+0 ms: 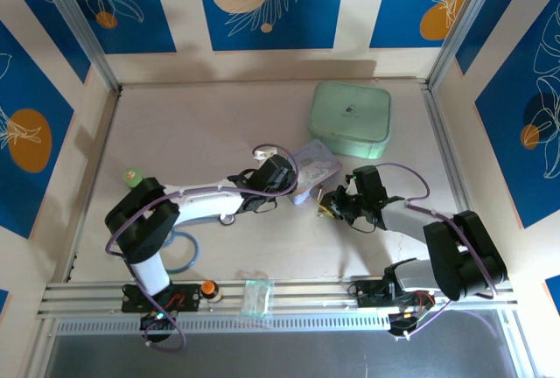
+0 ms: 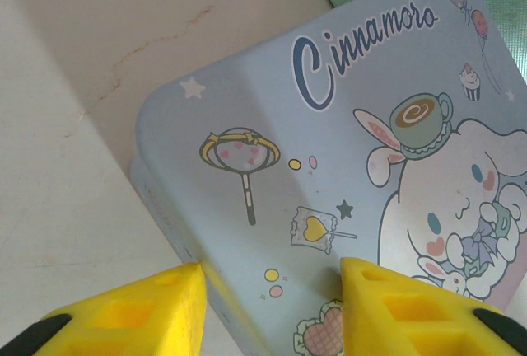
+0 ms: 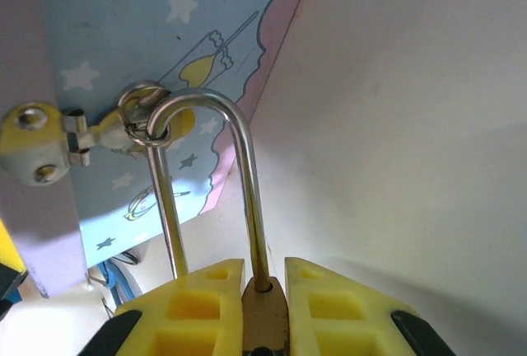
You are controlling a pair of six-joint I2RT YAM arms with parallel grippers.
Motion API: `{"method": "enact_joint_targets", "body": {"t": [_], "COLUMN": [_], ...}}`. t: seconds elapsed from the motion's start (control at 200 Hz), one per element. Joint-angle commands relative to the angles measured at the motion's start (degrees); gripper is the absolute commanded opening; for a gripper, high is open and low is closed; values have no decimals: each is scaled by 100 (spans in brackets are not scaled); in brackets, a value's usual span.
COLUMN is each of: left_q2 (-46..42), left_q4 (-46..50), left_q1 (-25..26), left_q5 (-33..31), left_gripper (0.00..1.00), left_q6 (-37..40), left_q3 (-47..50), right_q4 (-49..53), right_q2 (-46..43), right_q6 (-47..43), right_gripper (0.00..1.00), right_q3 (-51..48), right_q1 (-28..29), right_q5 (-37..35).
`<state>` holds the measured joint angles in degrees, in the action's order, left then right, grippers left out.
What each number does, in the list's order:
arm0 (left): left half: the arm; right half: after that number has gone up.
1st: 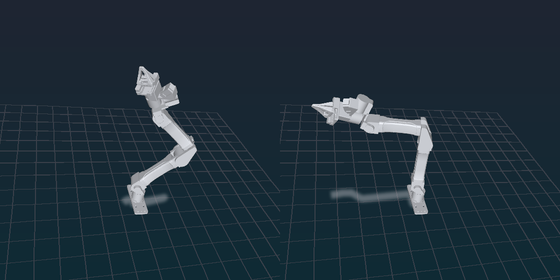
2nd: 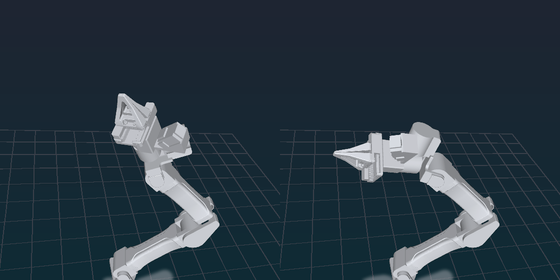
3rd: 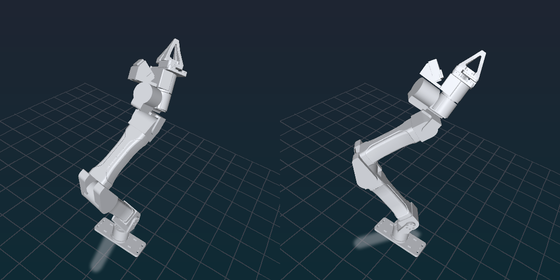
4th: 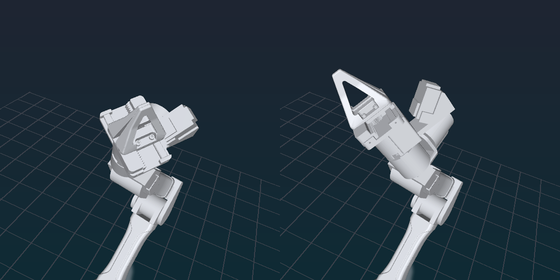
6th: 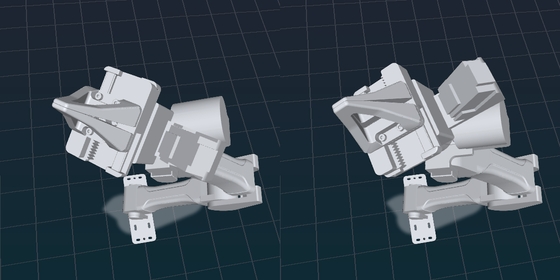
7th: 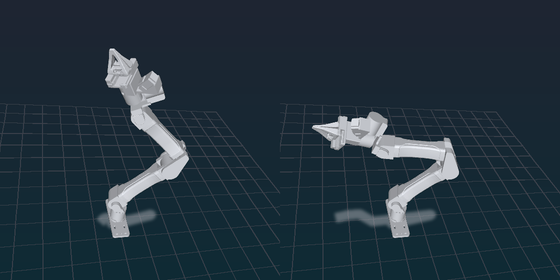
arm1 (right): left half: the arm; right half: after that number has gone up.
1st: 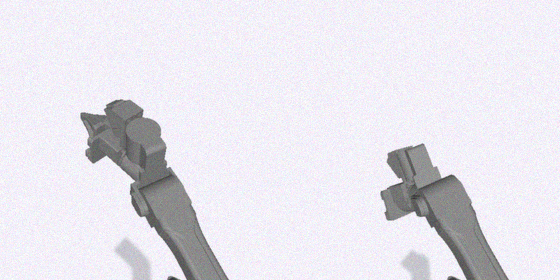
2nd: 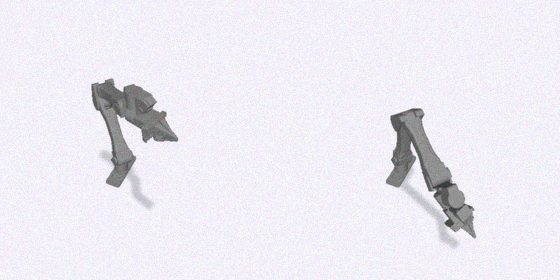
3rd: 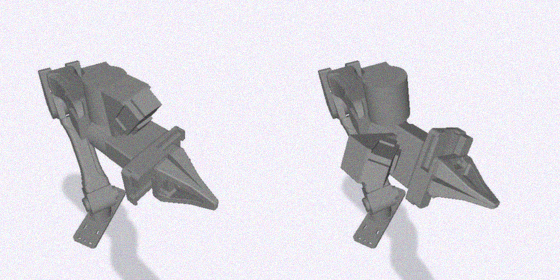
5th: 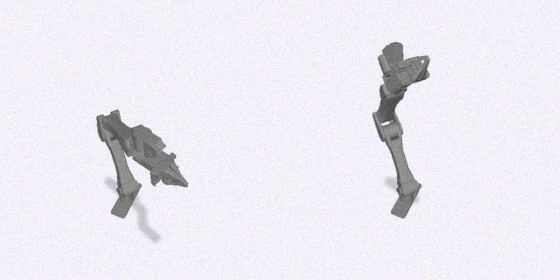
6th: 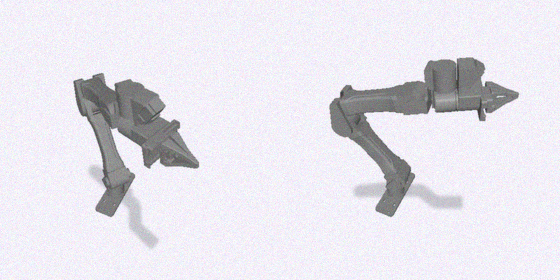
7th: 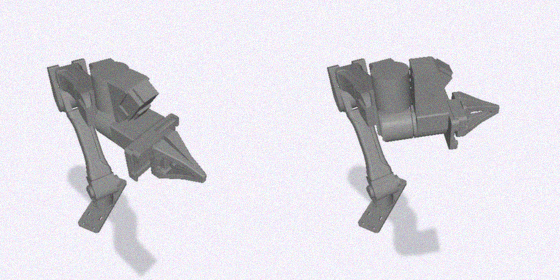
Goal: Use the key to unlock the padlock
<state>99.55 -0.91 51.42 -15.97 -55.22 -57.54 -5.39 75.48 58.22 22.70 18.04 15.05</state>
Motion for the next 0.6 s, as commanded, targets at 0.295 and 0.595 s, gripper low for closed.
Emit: {"method": "enact_joint_targets", "body": {"t": [0.295, 0.595], "left_q2": [302, 237], "left_q4": [1392, 1095], "left_q1": [-40, -27], "left_q5": [-84, 151], "left_gripper": [43, 43], "left_q6": [77, -120], "left_q3": [350, 524], "right_q4": [953, -135], "right_q2": [-212, -392], "right_q6": [-238, 785], "right_gripper": [13, 0], "right_q3": [-453, -1071], "right_q1": [-90, -105], "right_q5": [-38, -508]}}
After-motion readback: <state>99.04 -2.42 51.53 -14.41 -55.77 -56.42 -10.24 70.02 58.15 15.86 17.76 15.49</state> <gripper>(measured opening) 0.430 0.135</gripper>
